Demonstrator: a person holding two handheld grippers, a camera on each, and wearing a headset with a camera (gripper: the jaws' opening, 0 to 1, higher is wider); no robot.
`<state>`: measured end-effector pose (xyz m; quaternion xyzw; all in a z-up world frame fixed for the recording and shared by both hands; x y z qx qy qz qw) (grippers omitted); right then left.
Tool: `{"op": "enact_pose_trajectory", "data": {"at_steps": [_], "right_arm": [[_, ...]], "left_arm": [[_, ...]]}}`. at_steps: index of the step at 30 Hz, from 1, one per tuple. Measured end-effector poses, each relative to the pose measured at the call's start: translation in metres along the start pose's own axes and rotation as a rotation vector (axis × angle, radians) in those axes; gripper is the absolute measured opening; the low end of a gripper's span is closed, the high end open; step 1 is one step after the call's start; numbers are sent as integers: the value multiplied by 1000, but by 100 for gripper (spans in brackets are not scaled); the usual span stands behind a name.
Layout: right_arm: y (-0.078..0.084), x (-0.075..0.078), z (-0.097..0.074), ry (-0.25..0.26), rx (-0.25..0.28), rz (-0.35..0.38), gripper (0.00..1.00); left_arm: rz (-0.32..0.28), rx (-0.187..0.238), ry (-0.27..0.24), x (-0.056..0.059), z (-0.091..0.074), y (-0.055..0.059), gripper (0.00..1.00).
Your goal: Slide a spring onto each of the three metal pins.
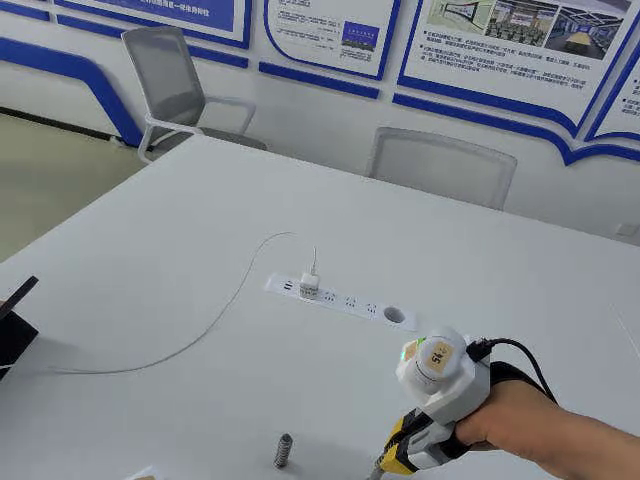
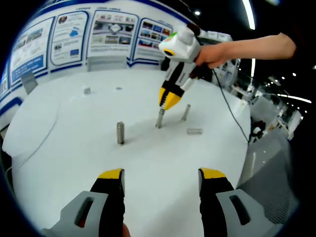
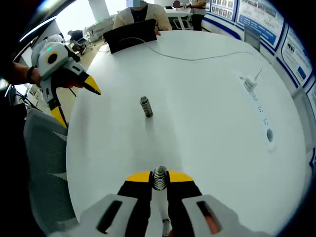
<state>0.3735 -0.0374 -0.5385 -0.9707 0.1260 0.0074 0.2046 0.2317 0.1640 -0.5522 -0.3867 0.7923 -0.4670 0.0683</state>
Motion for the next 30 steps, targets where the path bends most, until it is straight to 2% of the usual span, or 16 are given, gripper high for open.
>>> {"op": "enact_pose_trajectory", "data": {"at_steps": [17, 30], "right_arm": [[0, 0, 15, -4, -9, -4, 13], [6, -1, 26, -2, -14, 5, 13]], "left_arm": [[-10, -5, -5, -3, -2, 3, 61], [-15, -10, 0, 0, -1, 5, 62]]}}
Point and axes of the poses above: the centre of the closed fingertips' face, and the gripper's own axes: z roughly forward along the fingers, x roughly to its right, y roughly out of its underside, the point moved 7 cm from there along -z, roughly backward along the fingers, and after that the axes turned 2 degrees about -z, right-handed, at the moved point
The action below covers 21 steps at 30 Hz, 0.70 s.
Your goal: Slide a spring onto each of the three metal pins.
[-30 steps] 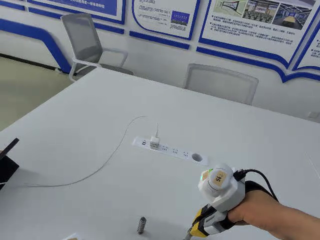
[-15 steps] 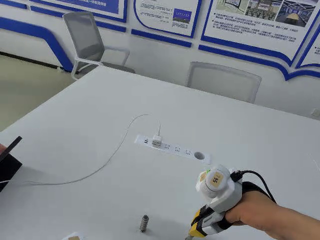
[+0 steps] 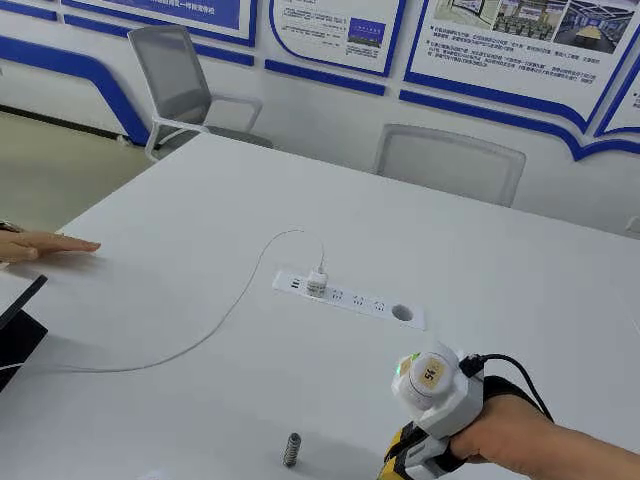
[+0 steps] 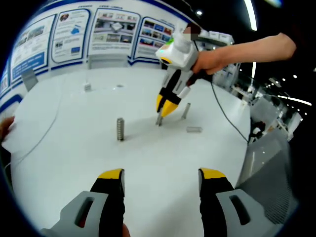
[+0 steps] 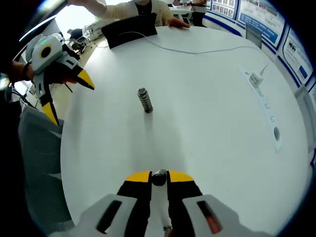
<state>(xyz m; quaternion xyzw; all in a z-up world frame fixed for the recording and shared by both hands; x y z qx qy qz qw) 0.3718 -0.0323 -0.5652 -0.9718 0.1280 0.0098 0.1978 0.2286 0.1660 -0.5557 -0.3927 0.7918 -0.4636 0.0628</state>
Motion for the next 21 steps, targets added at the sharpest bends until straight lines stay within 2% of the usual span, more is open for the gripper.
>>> {"op": "enact_pose_trajectory", "data": {"at_steps": [9, 17, 21], "right_arm": [[0, 0, 6, -2, 8, 6, 13], [1, -1, 5, -1, 15, 10, 13], [2, -2, 3, 3, 18, 15, 17]], "left_arm": [[4, -3, -2, -1, 0, -1, 62], [11, -6, 4, 2, 2, -4, 62], [12, -3, 5, 3, 2, -6, 62]]}}
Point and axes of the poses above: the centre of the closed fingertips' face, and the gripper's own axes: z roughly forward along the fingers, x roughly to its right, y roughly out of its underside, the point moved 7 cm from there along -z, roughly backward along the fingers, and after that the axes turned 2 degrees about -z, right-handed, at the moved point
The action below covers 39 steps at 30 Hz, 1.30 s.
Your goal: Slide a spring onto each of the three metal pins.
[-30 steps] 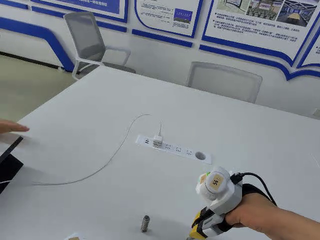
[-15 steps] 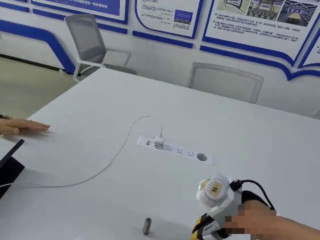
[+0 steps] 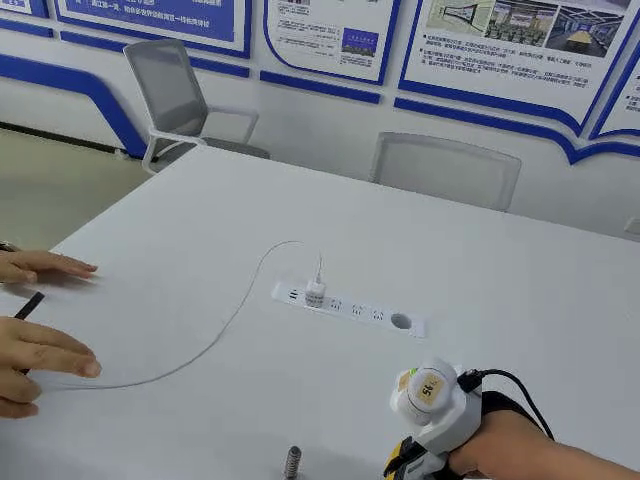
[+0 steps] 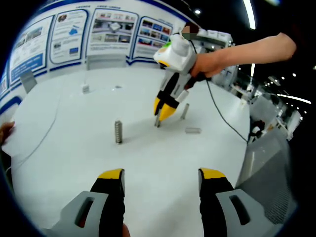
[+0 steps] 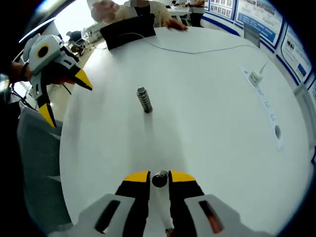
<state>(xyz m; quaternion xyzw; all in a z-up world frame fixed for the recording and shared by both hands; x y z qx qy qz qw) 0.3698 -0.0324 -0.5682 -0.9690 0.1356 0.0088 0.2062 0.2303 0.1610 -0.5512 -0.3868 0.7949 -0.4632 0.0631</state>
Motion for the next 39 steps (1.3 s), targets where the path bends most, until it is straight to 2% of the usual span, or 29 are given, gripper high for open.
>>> {"op": "enact_pose_trajectory", "data": {"at_steps": [9, 19, 28, 39], "right_arm": [[5, -4, -12, 18, 29, 15, 24], [12, -14, -36, 61, 89, 45, 32], [25, -22, -56, 116, 189, 110, 40], [44, -47, -59, 132, 278, 200, 49]], "left_arm": [[1, 0, -2, 3, -3, -1, 62], [-15, 4, -9, 6, -7, 0, 62], [-17, 3, -11, 11, -4, -5, 62], [-7, 7, -15, 12, -3, -11, 63]]}}
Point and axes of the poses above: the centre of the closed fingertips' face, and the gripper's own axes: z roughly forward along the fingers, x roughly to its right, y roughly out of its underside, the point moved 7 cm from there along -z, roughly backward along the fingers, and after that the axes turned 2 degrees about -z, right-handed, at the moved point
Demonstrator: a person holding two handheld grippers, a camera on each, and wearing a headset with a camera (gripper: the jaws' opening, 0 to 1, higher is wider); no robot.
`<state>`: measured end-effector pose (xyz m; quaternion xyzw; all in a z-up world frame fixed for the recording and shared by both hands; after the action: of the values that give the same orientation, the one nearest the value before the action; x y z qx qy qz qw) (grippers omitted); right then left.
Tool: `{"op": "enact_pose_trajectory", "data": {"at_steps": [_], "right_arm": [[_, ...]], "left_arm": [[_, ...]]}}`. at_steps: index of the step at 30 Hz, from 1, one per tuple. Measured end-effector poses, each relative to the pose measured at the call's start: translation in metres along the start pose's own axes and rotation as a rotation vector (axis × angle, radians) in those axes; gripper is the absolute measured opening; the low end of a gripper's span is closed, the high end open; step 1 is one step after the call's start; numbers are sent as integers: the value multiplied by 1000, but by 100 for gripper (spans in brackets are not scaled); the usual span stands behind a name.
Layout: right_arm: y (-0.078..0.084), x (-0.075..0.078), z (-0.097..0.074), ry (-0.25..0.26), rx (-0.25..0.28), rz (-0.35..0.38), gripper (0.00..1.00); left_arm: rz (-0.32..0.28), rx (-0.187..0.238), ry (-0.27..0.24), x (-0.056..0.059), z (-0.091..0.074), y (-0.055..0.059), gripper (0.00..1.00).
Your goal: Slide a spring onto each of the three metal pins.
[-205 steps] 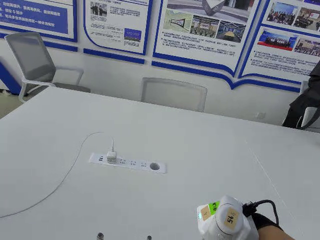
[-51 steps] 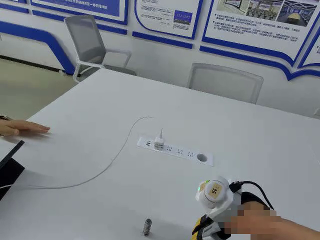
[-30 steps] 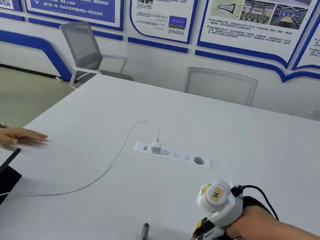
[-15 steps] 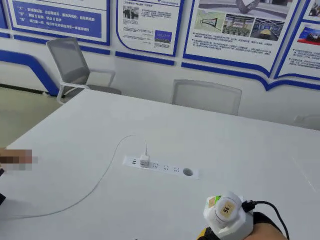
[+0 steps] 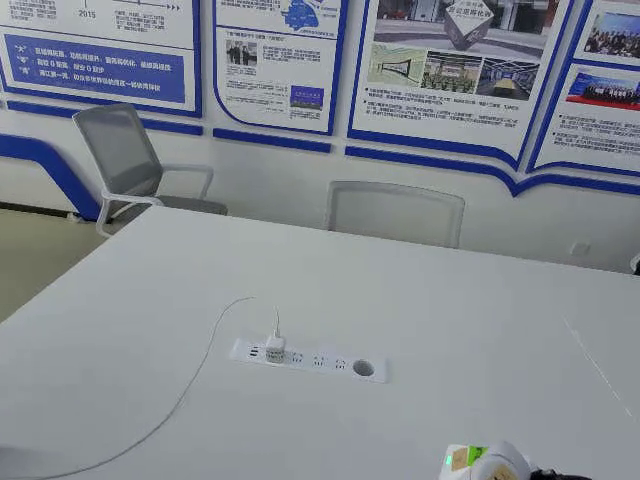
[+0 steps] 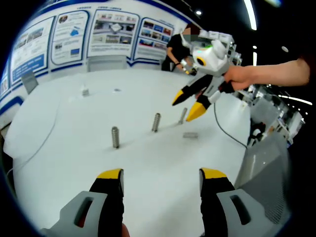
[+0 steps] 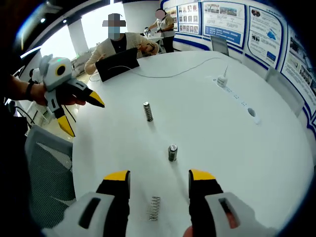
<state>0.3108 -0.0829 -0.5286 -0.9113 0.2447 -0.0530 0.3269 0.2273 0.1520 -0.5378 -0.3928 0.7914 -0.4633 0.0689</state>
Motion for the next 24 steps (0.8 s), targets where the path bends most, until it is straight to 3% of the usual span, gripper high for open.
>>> {"op": "enact_pose_trajectory", "data": {"at_steps": [11, 24], "right_arm": [[19, -16, -6, 6, 69, 112, 58], [39, -24, -20, 39, 131, 220, 63]], "left_arm": [[-3, 4, -13, -1, -2, -1, 64], [3, 11, -14, -1, 0, -6, 65]]}}
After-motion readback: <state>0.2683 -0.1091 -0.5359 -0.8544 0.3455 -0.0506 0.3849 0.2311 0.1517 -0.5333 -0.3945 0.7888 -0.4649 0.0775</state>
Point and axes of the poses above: the centre of the closed fingertips' face, and the gripper's own axes: z roughly forward along the fingers, x roughly to its right, y roughly out of its underside, the point moved 7 cm from there along -z, roughly backward along the fingers, and after that the axes turned 2 degrees about -z, right-handed, at the moved point
